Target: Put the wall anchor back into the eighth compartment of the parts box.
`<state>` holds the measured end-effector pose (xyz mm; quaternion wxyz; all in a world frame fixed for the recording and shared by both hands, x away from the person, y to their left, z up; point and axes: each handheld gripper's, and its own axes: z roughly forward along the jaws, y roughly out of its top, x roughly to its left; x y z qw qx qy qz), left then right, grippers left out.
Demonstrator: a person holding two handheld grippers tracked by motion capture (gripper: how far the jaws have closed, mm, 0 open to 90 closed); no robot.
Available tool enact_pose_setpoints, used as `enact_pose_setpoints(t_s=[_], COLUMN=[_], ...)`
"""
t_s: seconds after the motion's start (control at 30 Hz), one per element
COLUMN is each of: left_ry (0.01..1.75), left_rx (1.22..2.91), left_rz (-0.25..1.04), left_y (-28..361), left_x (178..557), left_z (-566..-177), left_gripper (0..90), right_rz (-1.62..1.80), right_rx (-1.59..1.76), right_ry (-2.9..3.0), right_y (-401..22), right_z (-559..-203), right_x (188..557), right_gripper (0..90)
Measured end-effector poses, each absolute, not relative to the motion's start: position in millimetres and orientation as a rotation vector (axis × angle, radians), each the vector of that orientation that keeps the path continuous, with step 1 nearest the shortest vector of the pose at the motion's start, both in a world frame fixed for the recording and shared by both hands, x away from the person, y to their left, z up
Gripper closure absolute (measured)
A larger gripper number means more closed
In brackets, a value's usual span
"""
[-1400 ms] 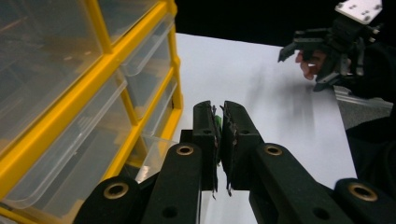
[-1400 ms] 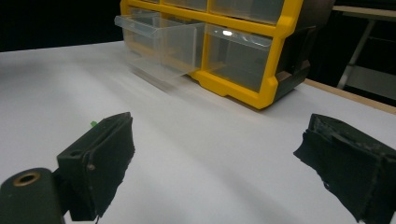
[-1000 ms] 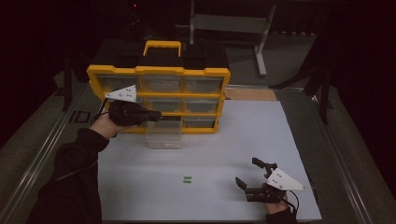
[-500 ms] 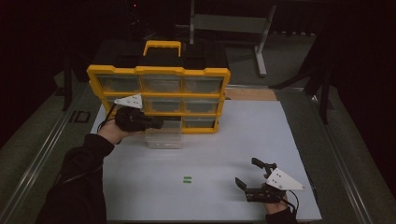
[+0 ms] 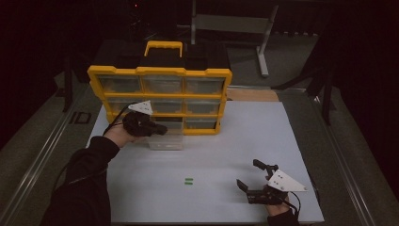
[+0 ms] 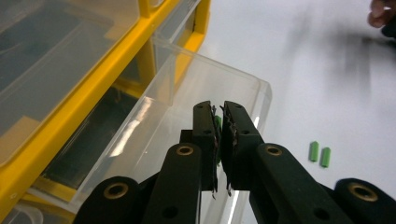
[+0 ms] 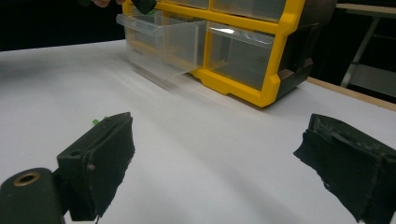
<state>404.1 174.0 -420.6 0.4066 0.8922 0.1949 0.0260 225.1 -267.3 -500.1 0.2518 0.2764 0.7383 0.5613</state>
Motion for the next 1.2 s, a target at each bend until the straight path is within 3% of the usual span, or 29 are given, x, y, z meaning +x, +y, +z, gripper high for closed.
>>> enact_pose_setpoints(t_s=[0.23,0.37,0.5,0.53,0.7,0.83,0.87,1.2], left_ry=[0.546,0.579,0.589,0.591,0.603,0.602,0.603,0.507], left_rx=[2.255,2.247,2.253,2.25,2.247,2.281,2.279,2.24], left_rz=[0.086,0.096,0.094,0.089,0.112,0.103,0.09,0.054], left_y=[171.1,170.0,167.6,166.8,159.6,152.3,151.3,140.8], left_x=[404.1,402.8,400.8,400.1,392.5,387.0,385.9,367.1], left_z=[-417.4,-413.7,-410.6,-410.1,-404.3,-404.1,-404.0,-397.4], left_gripper=[83.4,58.7,43.3,43.3,16.7,7.1,1.3,0.0], right_rz=[1.526,1.528,1.526,1.526,1.526,1.526,1.526,1.527], right_rx=[0.754,0.756,0.754,0.754,0.755,0.758,0.756,0.76], right_ry=[2.007,2.007,2.009,2.009,2.007,2.006,2.006,2.005], right_y=[-267.3,-267.6,-267.2,-267.2,-267.5,-267.3,-267.4,-267.3], right_z=[-499.8,-499.9,-499.9,-499.9,-499.7,-499.9,-499.6,-499.4], right_x=[225.0,225.2,225.1,225.1,225.1,225.3,225.2,224.9], right_gripper=[8.6,8.6,8.6,8.6,8.6,8.6,8.6,8.6])
